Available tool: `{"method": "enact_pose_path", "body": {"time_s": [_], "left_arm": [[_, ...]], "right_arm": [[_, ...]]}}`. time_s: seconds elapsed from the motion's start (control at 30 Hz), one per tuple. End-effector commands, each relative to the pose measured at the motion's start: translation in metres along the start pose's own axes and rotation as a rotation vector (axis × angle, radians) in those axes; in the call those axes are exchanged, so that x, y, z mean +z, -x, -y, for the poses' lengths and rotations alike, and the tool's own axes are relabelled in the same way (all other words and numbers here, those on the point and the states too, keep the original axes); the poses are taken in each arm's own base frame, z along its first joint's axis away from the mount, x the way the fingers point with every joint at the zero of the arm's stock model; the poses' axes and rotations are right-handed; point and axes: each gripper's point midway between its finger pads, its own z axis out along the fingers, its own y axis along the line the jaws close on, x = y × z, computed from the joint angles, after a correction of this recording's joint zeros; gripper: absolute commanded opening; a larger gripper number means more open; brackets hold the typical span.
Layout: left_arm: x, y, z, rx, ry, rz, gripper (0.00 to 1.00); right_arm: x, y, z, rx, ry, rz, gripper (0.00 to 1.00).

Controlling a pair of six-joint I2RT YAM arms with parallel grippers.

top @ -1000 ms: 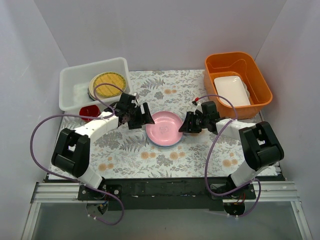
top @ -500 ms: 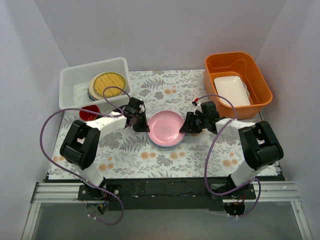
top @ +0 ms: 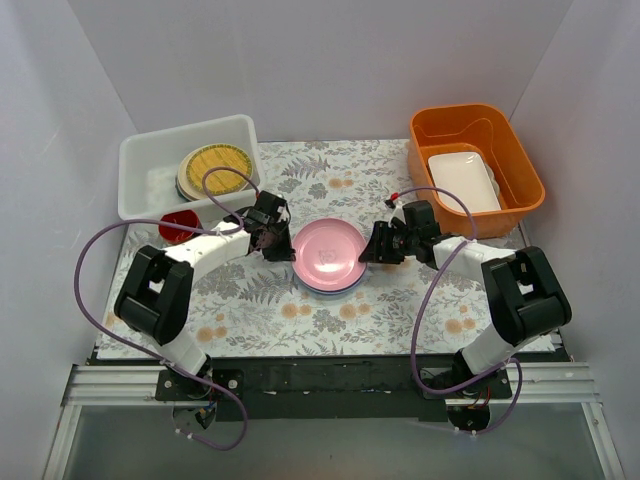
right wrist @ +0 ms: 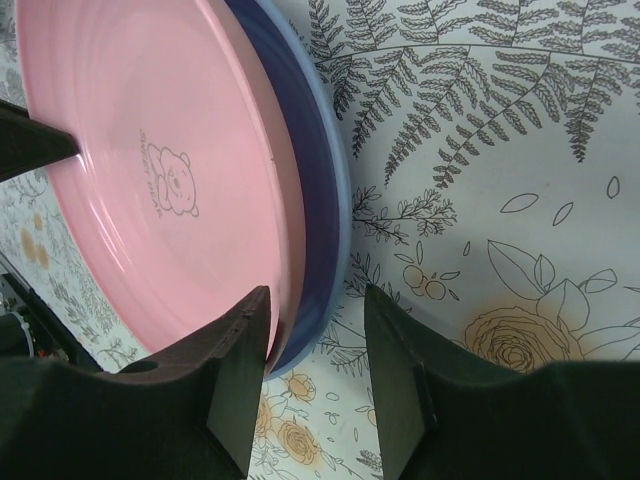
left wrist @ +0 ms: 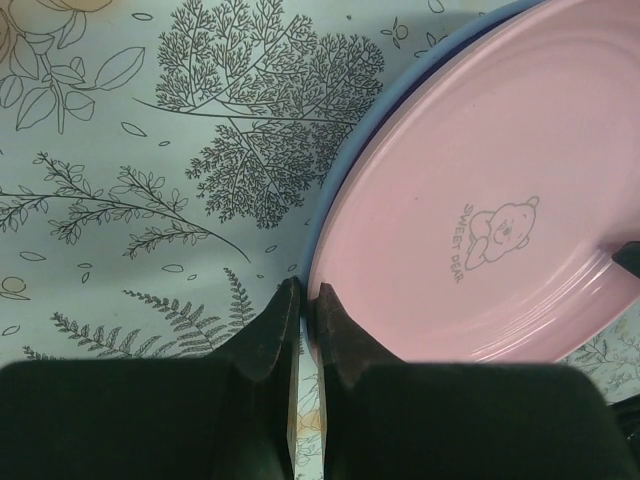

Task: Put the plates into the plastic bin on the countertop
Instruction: Pick up the plate at the center of the board.

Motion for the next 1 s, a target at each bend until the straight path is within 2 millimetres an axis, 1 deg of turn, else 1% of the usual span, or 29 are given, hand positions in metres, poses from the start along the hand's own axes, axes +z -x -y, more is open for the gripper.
{"method": "enact_pose_path", "body": {"time_s": [0.0, 0.07, 0.13, 0.17, 0.2, 0.23, 0.3, 0.37, 0.43, 0.47, 0.5, 0.53, 0.57, 0.63, 0.7, 0.8, 0.97], "left_arm": [[-0.034, 0.028, 0.030, 0.026, -0.100, 0.106, 0.00], [-0.037, 0.027, 0.033, 0.030, -0.111, 0.104, 0.00], [-0.039, 0.026, 0.035, 0.035, -0.123, 0.104, 0.00], [-0.039, 0.026, 0.035, 0.040, -0.124, 0.104, 0.00], [-0.039, 0.025, 0.034, 0.041, -0.120, 0.099, 0.00], [-0.036, 0.023, 0.033, 0.042, -0.115, 0.089, 0.00], [-0.033, 0.020, 0.032, 0.041, -0.113, 0.078, 0.00], [-0.028, 0.017, 0.029, 0.038, -0.103, 0.066, 0.01], [-0.025, 0.015, 0.027, 0.035, -0.095, 0.056, 0.07], [-0.024, 0.014, 0.026, 0.033, -0.092, 0.055, 0.15], [-0.023, 0.014, 0.026, 0.033, -0.091, 0.053, 0.19], [-0.023, 0.013, 0.026, 0.034, -0.088, 0.052, 0.26], [-0.023, 0.014, 0.024, 0.034, -0.082, 0.056, 0.37], [-0.024, 0.015, 0.024, 0.032, -0.077, 0.060, 0.50], [-0.027, 0.019, 0.024, 0.032, -0.074, 0.081, 0.63], [-0.033, 0.027, 0.025, 0.031, -0.073, 0.119, 0.67], [-0.044, 0.039, 0.038, 0.035, -0.118, 0.164, 0.65]], "right_arm": [[-0.003, 0.019, -0.014, -0.037, 0.032, 0.063, 0.49], [-0.003, 0.019, -0.015, -0.038, 0.046, 0.063, 0.48], [-0.004, 0.019, -0.018, -0.043, 0.054, 0.066, 0.43], [-0.005, 0.019, -0.019, -0.044, 0.062, 0.069, 0.38], [-0.006, 0.022, -0.021, -0.050, 0.066, 0.082, 0.28], [-0.008, 0.022, -0.023, -0.053, 0.071, 0.088, 0.23], [-0.010, 0.024, -0.025, -0.059, 0.072, 0.097, 0.15], [-0.013, 0.026, -0.026, -0.067, 0.071, 0.103, 0.12], [-0.014, 0.027, -0.026, -0.072, 0.064, 0.106, 0.10], [-0.014, 0.027, -0.025, -0.072, 0.062, 0.106, 0.09], [-0.014, 0.027, -0.026, -0.077, 0.062, 0.105, 0.09], [-0.014, 0.026, -0.026, -0.074, 0.061, 0.099, 0.09], [-0.014, 0.026, -0.027, -0.078, 0.065, 0.098, 0.09], [-0.014, 0.026, -0.028, -0.079, 0.071, 0.100, 0.09], [-0.013, 0.026, -0.028, -0.078, 0.080, 0.096, 0.09], [-0.012, 0.024, -0.031, -0.080, 0.100, 0.088, 0.09], [-0.011, 0.023, -0.032, -0.086, 0.114, 0.080, 0.09]]}}
